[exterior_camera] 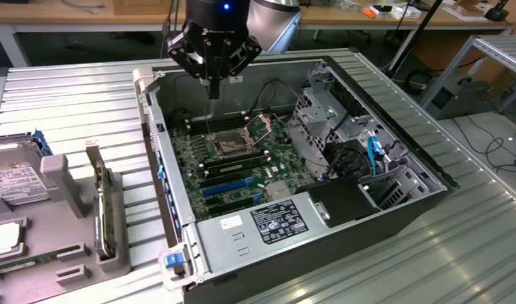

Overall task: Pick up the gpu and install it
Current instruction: 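Reach for the gpu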

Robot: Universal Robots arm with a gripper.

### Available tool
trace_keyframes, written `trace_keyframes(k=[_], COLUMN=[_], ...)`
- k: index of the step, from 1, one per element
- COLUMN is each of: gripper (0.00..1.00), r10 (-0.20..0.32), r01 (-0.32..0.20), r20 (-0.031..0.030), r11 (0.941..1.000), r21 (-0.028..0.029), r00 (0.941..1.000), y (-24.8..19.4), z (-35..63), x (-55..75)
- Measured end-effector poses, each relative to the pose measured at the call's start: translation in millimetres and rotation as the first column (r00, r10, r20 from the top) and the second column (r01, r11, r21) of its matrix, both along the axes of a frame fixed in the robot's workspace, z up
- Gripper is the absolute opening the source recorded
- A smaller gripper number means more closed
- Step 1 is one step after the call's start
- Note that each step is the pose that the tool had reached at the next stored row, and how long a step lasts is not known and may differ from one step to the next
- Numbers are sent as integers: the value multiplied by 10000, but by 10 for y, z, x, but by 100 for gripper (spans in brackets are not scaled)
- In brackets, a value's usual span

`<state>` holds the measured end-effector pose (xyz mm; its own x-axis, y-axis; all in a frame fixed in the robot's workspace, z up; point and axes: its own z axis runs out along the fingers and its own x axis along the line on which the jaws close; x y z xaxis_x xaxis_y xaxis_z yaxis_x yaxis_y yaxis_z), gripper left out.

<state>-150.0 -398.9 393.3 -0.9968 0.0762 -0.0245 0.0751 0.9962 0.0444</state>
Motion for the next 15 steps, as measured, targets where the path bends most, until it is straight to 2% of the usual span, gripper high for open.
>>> trace_keyframes(k=[15], gripper=[11], r10=[0], r01=[0], r20=[0], r11=[10000], r21=[0], r00=[10000], y=[0], z=[0], x=[-50])
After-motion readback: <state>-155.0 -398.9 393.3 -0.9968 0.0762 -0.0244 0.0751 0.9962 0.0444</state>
